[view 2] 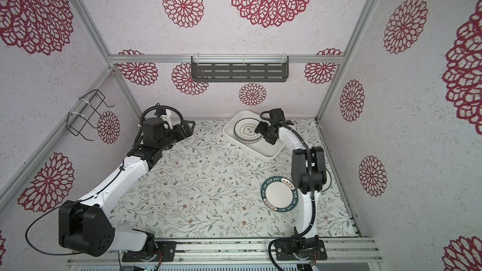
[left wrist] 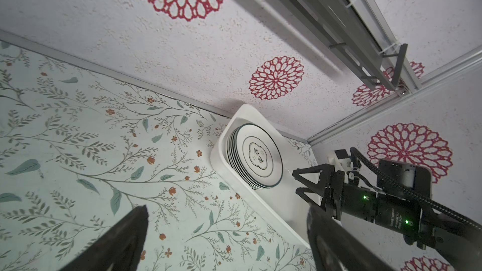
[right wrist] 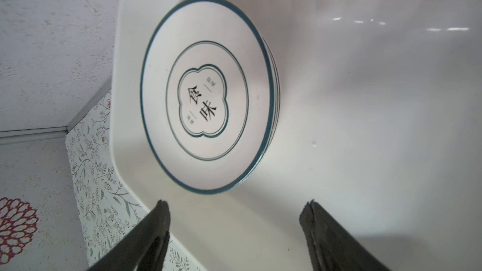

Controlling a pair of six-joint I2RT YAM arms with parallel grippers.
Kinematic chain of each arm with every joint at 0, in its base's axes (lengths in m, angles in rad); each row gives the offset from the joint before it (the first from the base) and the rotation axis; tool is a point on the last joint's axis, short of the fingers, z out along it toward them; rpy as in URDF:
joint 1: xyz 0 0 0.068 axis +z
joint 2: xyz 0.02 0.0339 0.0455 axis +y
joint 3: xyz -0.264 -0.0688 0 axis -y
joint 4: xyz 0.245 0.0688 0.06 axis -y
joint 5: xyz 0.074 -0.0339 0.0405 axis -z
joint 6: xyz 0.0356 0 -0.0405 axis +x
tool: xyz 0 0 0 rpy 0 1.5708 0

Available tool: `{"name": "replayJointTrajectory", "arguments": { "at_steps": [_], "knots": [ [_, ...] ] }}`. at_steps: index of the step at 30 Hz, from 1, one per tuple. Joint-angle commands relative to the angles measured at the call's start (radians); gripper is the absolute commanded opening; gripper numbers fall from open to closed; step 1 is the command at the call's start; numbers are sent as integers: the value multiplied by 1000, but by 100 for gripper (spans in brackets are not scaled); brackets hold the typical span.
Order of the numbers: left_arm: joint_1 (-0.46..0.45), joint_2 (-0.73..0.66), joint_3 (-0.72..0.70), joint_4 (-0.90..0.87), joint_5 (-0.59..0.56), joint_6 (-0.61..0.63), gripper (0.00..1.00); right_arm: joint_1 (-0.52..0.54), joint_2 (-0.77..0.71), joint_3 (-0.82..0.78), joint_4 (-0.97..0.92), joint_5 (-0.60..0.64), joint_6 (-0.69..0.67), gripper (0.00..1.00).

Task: Place the plates into the plastic bin on the countertop
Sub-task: Place the plate in the plastic bin, then pick up the plate from the middle-right of the table.

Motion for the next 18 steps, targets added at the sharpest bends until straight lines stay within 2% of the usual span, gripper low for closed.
{"name": "replayJointTrajectory", "arguments": {
  "at_steps": [1, 7, 12, 18],
  "knots": [
    [-75, 25, 32, -30, -44, -13, 97, -1, -135, -43, -12, 31, -92, 86],
    [-213, 85, 33, -12, -38, -109, 97, -21, -320, -210, -19, 75, -193, 95],
    [-313, 172, 51, -42, 91, -165, 97, -67, -481, -363, -27, 114, -240, 99],
    [-455, 373, 241, -209, 143, -112, 98, -137, -632, -491, -38, 162, -261, 99]
  ]
}}
